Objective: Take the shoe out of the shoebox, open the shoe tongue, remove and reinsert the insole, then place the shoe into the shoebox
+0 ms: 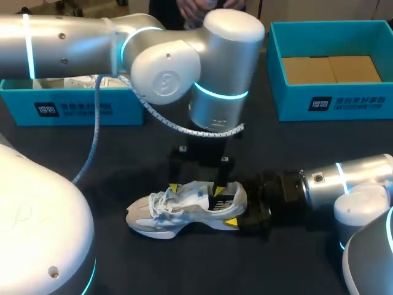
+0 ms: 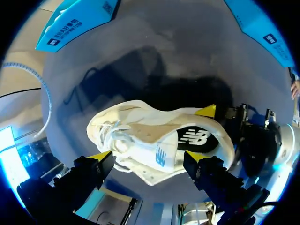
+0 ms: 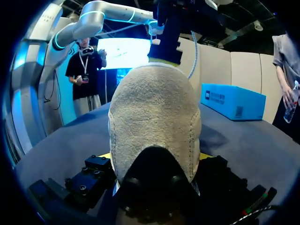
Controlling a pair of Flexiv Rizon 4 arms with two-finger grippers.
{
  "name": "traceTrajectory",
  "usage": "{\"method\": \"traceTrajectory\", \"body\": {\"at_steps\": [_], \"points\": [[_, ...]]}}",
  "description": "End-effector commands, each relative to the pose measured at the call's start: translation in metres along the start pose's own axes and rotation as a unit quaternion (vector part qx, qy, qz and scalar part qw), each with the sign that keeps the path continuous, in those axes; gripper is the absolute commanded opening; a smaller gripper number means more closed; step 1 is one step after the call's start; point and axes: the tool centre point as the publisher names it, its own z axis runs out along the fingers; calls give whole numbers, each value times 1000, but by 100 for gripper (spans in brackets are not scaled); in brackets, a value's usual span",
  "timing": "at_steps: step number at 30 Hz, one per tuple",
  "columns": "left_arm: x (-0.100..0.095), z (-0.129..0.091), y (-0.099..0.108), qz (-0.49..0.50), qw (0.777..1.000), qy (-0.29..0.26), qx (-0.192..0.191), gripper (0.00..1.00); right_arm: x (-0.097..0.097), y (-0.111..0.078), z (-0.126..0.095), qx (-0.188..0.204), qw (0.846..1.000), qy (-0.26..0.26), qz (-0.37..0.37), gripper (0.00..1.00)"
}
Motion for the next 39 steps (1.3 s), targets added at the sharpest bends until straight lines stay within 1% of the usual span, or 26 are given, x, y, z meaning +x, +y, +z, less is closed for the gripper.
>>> {"method": "traceTrajectory", "body": {"at_steps": [1, 6, 8, 10, 11, 13, 14, 17, 19, 20, 21, 25, 27, 29, 32, 35, 36, 39], "points": [[12, 10, -2, -6, 998, -56, -3, 100, 1, 1, 0, 1, 1000, -1, -1, 0], [12, 16, -2, -13, 997, -78, -6, 100, 1, 1, 0, 1, 1000, -1, -1, 0], [10, 18, -2, -16, 996, -82, -1, 99, 1, 1, 0, 1, 1000, -1, -1, 0], [6, 18, 0, -16, 996, -85, 1, 87, 1, 1, 0, 1, 1000, -1, -1, 0], [5, 17, 1, -15, 996, -90, 3, 79, 1, 1, 0, 1, 1000, -1, -1, 0], [1, 17, 2, -15, 995, -94, 6, 59, 1, 1, 0, 1, 1000, -1, -1, 0], [0, 16, 2, -19, 995, -93, 10, 53, 1, 1, 0, 1, 1000, -1, -1, 0], [-6, 14, 2, -21, 996, -86, 11, 42, 1, 1, 0, 1, 1000, -1, -1, 0], [-9, 13, 1, -21, 996, -82, 10, 38, 1, 1, 0, 1, 1000, -1, -1, 0], [-11, 12, 1, -22, 997, -77, 8, 33, 1, 1, 0, 1, 1000, -1, -1, 0], [-12, 11, 1, -21, 997, -71, 9, 27, 1, 1, 0, 1, 1000, -1, -1, 0], [-20, 4, 4, -13, 999, -44, 8, 25, 1, 1, 0, 1, 1000, -1, -1, 0], [-24, 1, 5, -10, 999, -31, 9, 21, 1, 1, 0, 1, 1000, -1, -1, 0], [-29, -2, 5, -8, 1000, -12, 8, 9, 1, 1, 0, 1, 1000, -1, -1, 0], [-38, -7, 3, 0, 1000, 30, 6, 0, 1, 1, 0, 1, 1000, -1, -1, 0], [-47, -10, 2, 9, 997, 77, 6, 0, 1, 1, 0, 1, 1000, -1, -1, 0], [-52, -11, 2, 17, 995, 101, 4, 0, 1, 1, 0, 1, 1000, -1, -1, 0], [-60, -11, -1, 21, 990, 142, 2, 0, 1, 1, 0, 1, 1000, -1, -1, 0]]}}
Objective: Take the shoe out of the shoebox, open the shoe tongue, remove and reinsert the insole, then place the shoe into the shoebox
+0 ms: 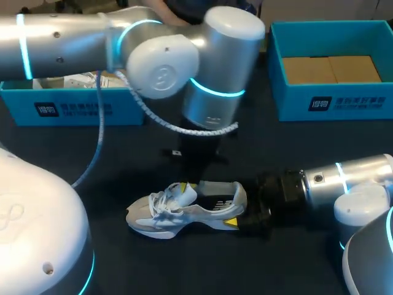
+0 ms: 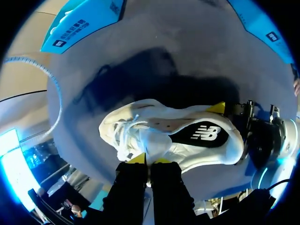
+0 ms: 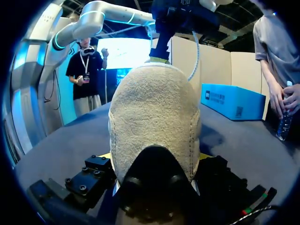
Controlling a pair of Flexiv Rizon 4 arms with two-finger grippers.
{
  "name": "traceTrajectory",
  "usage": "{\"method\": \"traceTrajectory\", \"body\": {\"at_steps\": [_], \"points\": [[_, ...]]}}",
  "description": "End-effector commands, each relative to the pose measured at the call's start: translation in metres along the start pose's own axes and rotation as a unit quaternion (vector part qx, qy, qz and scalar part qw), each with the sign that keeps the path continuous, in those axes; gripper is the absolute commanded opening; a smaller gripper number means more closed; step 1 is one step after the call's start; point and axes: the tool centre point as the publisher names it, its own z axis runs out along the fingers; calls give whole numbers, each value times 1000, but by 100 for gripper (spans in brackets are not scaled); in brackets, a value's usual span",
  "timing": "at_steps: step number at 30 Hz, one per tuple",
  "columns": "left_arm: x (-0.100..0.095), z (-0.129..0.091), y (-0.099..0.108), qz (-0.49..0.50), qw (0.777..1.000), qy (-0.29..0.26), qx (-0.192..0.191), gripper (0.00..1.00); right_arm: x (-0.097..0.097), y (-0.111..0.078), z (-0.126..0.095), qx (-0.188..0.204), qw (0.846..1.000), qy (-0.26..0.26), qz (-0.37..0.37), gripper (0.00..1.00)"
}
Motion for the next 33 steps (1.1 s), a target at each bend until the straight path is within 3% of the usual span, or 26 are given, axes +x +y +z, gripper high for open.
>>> {"method": "traceTrajectory", "body": {"at_steps": [1, 8, 22, 24, 27, 29, 33], "points": [[-36, 1, -3, 6, 985, 171, -5, 0, 1, 1, 0, 1, 1000, -1, -1, 0], [-58, 9, -4, 57, 965, 256, -18, 0, 1, 1, 0, 1, 1000, -1, -1, 0], [-69, 58, -2, 94, 956, 278, -29, 0, 1, 1, 0, 1, 1000, -1, -1, 0], [-68, 63, -4, 84, 959, 270, -28, 22, 1, 1, 0, 1, 1000, -1, -1, 0], [-72, 67, -4, 83, 961, 263, -30, 40, 1, 1, 0, 1, 1000, -1, -1, 0], [-76, 69, -4, 82, 962, 258, -30, 65, 1, 1, 0, 1, 1000, -1, -1, 0], [-85, 72, -3, 84, 966, 243, -30, 89, 1, 1, 0, 1, 1000, -1, -1, 0]]}}
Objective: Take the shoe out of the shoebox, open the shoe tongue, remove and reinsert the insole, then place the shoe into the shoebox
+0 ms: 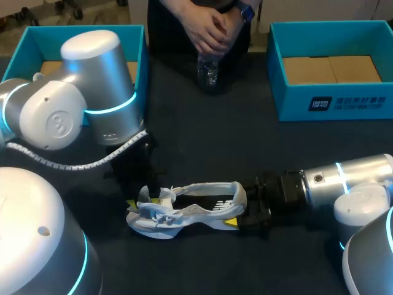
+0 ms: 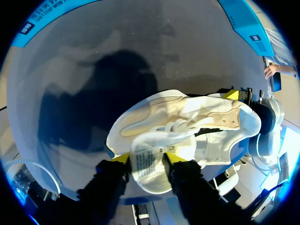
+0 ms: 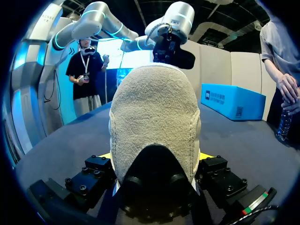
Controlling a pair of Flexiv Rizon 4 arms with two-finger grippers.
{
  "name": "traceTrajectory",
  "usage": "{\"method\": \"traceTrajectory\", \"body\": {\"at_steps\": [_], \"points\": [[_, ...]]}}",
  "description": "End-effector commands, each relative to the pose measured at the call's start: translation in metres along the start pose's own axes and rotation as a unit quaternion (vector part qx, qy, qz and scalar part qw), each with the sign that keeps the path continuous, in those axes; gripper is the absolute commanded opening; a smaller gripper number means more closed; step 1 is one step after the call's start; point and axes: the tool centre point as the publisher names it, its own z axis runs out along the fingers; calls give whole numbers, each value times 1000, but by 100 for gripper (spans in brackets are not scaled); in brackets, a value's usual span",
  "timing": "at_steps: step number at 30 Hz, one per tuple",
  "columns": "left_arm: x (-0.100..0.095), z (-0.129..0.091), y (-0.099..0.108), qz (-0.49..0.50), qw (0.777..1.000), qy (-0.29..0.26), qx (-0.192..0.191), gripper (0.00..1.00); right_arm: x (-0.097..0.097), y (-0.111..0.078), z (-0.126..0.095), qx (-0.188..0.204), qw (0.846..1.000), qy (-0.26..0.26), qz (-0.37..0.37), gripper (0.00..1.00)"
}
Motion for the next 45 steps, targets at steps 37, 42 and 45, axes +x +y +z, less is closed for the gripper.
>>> {"method": "traceTrajectory", "body": {"at_steps": [37, 42, 45], "points": [[111, -146, 13, 396, 918, 16, -29, 0, 1, 1, 0, 1, 1000, -1, -1, 0], [125, -148, 19, 453, 884, -16, -110, 0, 1, 1, 0, 1, 1000, -1, -1, 0], [125, -148, 19, 453, 884, -16, -110, 0, 1, 1, 0, 1, 1000, -1, -1, 0]]}}
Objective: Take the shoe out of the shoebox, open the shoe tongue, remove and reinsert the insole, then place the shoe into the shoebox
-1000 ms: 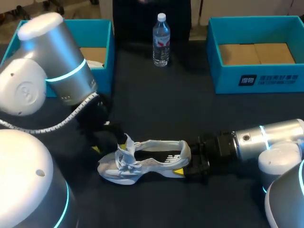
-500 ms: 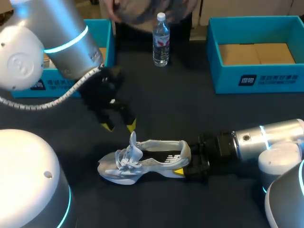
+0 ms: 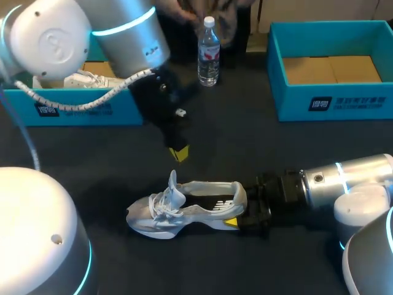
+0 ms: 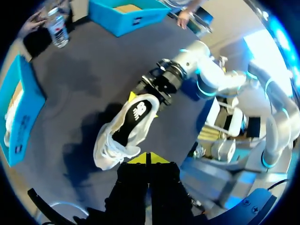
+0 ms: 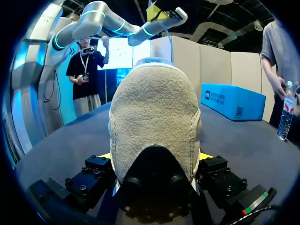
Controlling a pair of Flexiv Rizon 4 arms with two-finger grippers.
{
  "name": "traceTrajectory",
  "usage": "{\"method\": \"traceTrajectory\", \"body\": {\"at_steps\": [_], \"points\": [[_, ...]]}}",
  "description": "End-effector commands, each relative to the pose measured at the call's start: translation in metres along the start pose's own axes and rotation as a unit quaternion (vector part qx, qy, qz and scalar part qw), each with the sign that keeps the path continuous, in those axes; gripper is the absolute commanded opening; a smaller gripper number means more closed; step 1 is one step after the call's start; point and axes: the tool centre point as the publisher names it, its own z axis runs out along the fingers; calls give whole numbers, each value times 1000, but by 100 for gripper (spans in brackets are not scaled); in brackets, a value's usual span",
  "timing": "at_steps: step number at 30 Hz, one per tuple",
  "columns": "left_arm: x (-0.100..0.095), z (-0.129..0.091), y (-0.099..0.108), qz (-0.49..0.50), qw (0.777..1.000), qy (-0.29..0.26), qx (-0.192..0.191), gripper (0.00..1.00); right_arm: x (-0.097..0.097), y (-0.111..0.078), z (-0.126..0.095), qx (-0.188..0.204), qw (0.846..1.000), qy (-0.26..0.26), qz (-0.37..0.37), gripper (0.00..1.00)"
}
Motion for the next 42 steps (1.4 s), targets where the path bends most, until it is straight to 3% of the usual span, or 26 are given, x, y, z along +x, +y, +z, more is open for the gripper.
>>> {"method": "traceTrajectory", "body": {"at_steps": [1, 5, 7, 11, 21, 27, 37, 42], "points": [[-1, -1, -12, 68, 986, 7, -149, 0, 1, 1, 0, 1, 1000, -1, -1, 0], [-1, -1, -12, 68, 986, 7, -149, 0, 1, 1, 0, 1, 1000, -1, -1, 0], [1, 8, -11, 101, 984, -16, -149, 0, 1, 1, 0, 1, 1000, -1, -1, 0], [16, 19, -14, 202, 966, -11, -159, 0, 1, 1, 0, 1, 1000, -1, -1, 0], [16, 19, -14, 202, 966, -11, -159, 0, 1, 1, 0, 1, 1000, -1, -1, 0], [12, 53, -13, 286, 947, 1, -146, 0, 1, 1, 0, 1, 1000, -1, -1, 0], [12, 53, -13, 286, 947, 1, -146, 0, 1, 1, 0, 1, 1000, -1, -1, 0], [9, 91, -5, 378, 918, -22, -113, 0, 1, 1, 0, 1, 1000, -1, -1, 0]]}}
